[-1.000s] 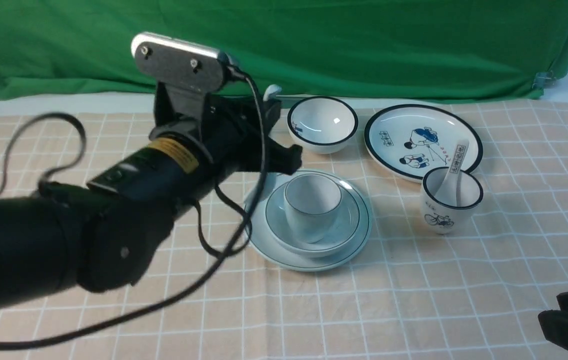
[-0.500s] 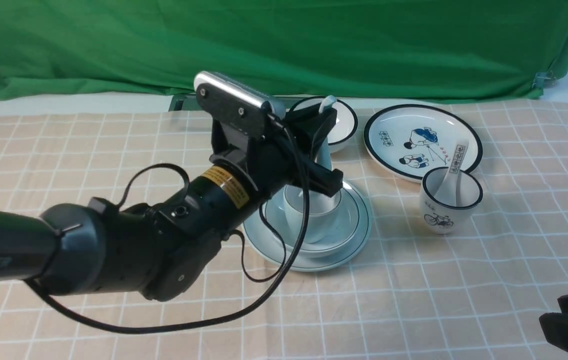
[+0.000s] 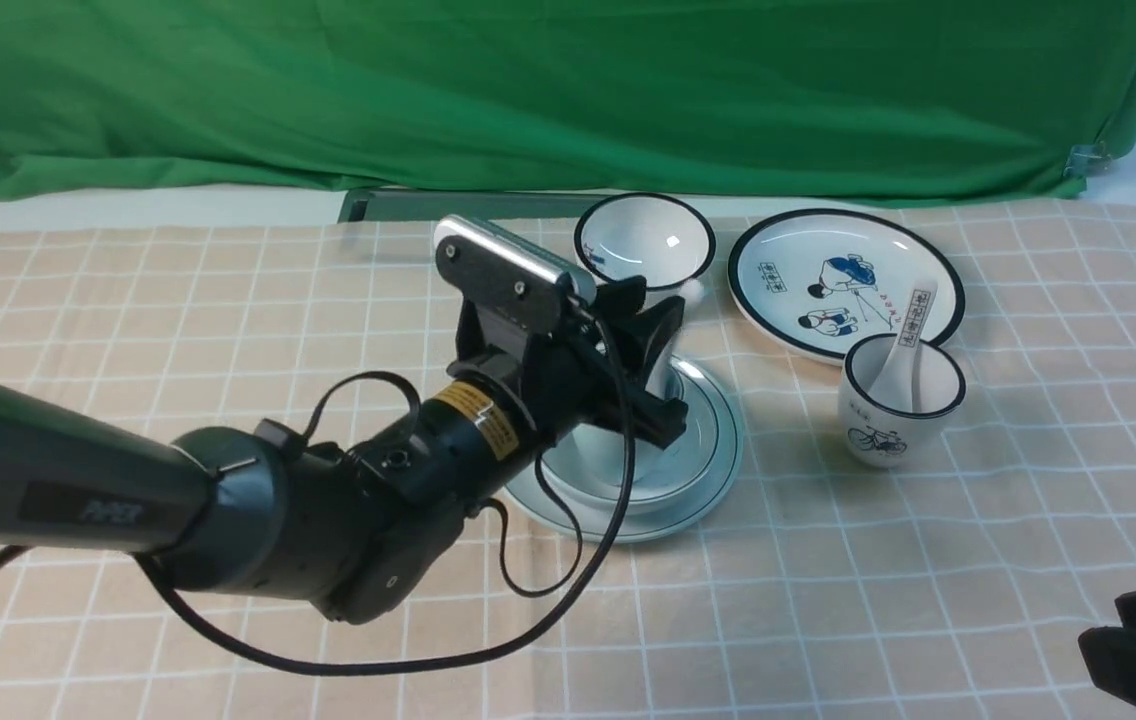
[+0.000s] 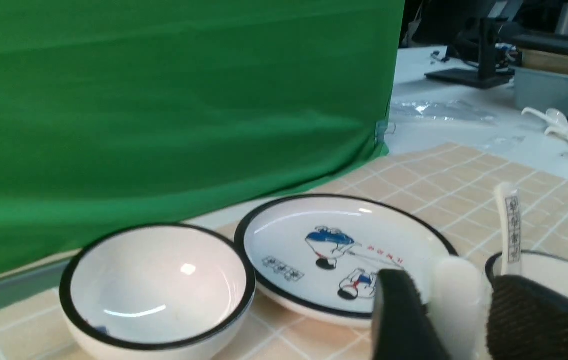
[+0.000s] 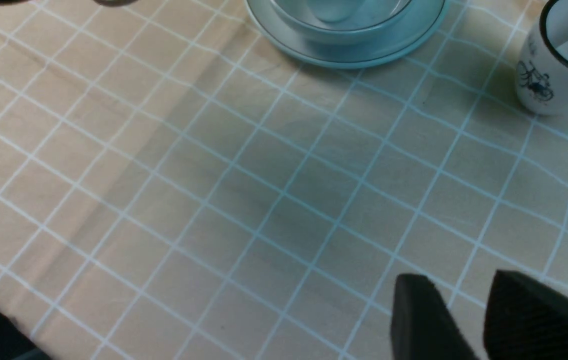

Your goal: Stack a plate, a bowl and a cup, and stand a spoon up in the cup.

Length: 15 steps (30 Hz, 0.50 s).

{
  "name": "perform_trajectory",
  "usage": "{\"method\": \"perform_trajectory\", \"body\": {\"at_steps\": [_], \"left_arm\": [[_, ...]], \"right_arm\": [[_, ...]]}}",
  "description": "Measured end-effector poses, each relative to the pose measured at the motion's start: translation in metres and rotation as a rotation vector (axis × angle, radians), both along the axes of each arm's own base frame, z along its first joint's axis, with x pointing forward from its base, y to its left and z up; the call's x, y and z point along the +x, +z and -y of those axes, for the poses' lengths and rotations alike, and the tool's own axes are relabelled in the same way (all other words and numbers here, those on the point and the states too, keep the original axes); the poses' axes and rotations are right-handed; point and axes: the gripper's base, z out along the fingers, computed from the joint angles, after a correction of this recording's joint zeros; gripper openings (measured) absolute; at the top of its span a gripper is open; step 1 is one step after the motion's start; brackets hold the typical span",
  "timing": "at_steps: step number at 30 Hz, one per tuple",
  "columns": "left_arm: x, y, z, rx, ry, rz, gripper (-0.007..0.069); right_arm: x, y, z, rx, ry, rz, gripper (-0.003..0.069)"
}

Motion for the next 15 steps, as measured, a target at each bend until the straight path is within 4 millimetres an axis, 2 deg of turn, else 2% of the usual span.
{"method": "perform_trajectory", "body": {"at_steps": [1, 3, 4, 6, 7, 9, 11, 12, 13, 14, 15], "left_arm": [[0.0, 0.0, 0.0, -0.001, 0.0, 0.001, 0.031], [-0.005, 0.009, -0.003, -0.01, 0.0, 0.015, 0.0404], [-0.007, 0.014, -0.005, -0.016, 0.0, 0.022, 0.0423], [-0.018, 0.024, -0.013, -0.023, 0.0, 0.033, 0.0477], [-0.019, 0.026, -0.013, -0.024, 0.0, 0.035, 0.0481], [-0.038, 0.045, -0.028, -0.045, 0.013, 0.054, 0.0498], [-0.062, 0.074, -0.046, -0.068, 0.024, 0.069, 0.0461], [-0.073, 0.083, -0.054, -0.071, 0.025, 0.062, 0.0422], [-0.075, 0.085, -0.055, -0.071, 0.024, 0.061, 0.0412], [-0.096, 0.104, -0.07, -0.073, 0.025, 0.05, 0.0319], [-0.11, 0.115, -0.08, -0.065, 0.026, 0.043, 0.0263]], "right_arm": [[0.0, 0.0, 0.0, 0.0, 0.0, 0.0, 0.0237], [0.0, 0.0, 0.0, 0.0, 0.0, -0.001, 0.0237], [0.0, 0.0, 0.0, 0.0, 0.0, -0.001, 0.0237], [0.0, 0.001, 0.0, 0.002, 0.0, 0.0, 0.0237], [0.0, 0.001, 0.0, 0.003, 0.0, 0.001, 0.0237], [0.0, 0.007, 0.0, 0.013, 0.0, 0.012, 0.0237], [-0.001, 0.019, 0.0, 0.033, -0.001, 0.035, 0.0237], [-0.001, 0.023, 0.001, 0.036, -0.002, 0.038, 0.0237], [-0.001, 0.024, 0.001, 0.037, -0.002, 0.039, 0.0235], [-0.003, 0.031, 0.003, 0.038, -0.004, 0.039, 0.0224], [-0.004, 0.033, 0.003, 0.036, -0.005, 0.037, 0.0211]]}}
